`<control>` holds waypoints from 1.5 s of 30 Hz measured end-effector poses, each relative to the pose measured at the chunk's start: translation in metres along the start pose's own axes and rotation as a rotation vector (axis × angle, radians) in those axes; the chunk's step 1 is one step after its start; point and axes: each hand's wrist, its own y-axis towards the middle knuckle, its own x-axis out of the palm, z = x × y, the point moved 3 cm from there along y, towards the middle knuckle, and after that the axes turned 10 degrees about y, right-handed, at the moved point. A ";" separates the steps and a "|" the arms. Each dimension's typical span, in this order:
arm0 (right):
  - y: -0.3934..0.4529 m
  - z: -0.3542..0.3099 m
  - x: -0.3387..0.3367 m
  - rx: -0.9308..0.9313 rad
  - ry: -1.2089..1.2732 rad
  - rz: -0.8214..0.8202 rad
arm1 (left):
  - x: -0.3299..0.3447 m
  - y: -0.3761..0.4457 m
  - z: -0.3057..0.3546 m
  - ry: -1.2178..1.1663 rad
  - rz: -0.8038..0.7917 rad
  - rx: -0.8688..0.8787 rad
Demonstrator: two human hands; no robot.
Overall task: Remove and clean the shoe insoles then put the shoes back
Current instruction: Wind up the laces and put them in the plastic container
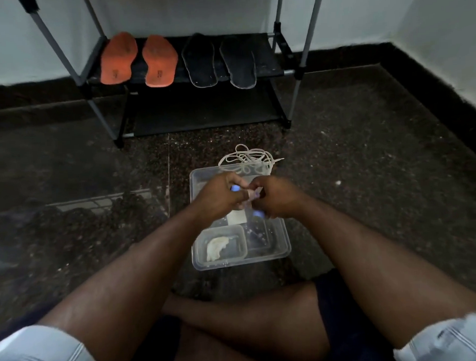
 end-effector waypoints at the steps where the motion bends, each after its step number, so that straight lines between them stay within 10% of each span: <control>1: 0.000 -0.001 -0.001 -0.007 -0.049 0.015 | -0.002 -0.001 -0.002 -0.028 0.045 -0.038; 5: 0.006 -0.002 0.012 -0.079 -0.197 -0.021 | -0.026 -0.002 -0.025 -0.043 0.183 -0.214; 11: 0.020 -0.005 0.038 -0.155 -0.425 -0.085 | -0.046 -0.005 -0.050 0.360 0.213 -0.010; 45: -0.004 0.013 0.006 0.022 -0.579 -0.252 | 0.054 -0.016 -0.033 1.070 -0.146 0.226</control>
